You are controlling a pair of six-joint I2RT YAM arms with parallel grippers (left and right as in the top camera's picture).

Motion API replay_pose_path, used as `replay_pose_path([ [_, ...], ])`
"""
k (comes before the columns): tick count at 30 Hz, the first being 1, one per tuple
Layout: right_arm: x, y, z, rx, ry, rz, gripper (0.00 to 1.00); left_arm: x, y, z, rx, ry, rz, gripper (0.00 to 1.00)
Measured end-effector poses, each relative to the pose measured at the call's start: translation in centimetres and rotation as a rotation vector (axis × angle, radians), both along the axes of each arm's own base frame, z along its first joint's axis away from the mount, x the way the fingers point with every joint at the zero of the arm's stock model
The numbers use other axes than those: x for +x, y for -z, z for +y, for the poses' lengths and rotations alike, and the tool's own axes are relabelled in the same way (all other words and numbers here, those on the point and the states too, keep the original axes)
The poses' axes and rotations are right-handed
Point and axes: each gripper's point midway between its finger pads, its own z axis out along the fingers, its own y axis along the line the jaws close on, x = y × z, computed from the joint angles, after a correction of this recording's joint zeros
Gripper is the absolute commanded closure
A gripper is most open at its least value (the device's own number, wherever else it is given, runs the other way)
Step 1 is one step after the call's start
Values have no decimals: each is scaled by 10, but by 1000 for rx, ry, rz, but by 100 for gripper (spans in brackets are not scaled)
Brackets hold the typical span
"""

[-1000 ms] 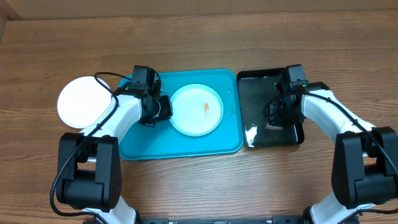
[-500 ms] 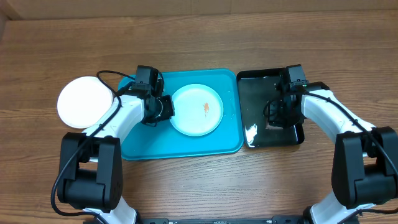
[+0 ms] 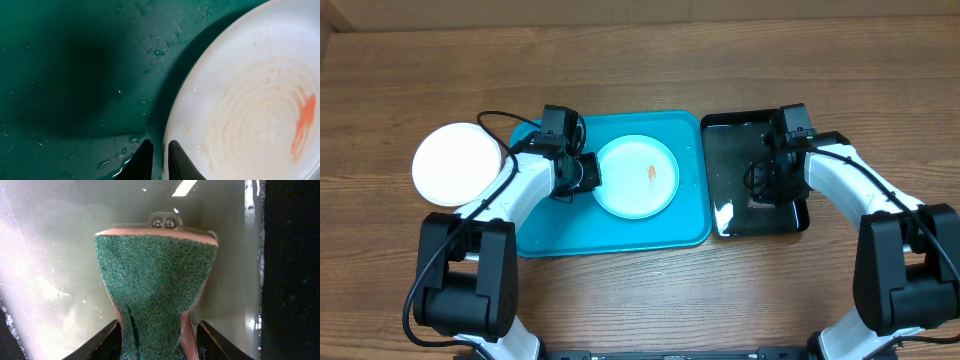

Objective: Clean dirty plates on tray and stack at the side
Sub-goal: 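Grasp the green sponge with the right gripper and dip it in water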

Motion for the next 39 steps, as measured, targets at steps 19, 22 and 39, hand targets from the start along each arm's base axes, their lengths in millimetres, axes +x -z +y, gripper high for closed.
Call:
replay_pose_path([
  [19,0,0,0,0,0,1,51,2,5,-1,15,1,-3,87],
  [22,0,0,0,0,0,0,51,0,7,-1,17,-2,8,87],
  [39,-1,0,0,0,0,2,65,-3,7,-1,16,-13,25,96],
])
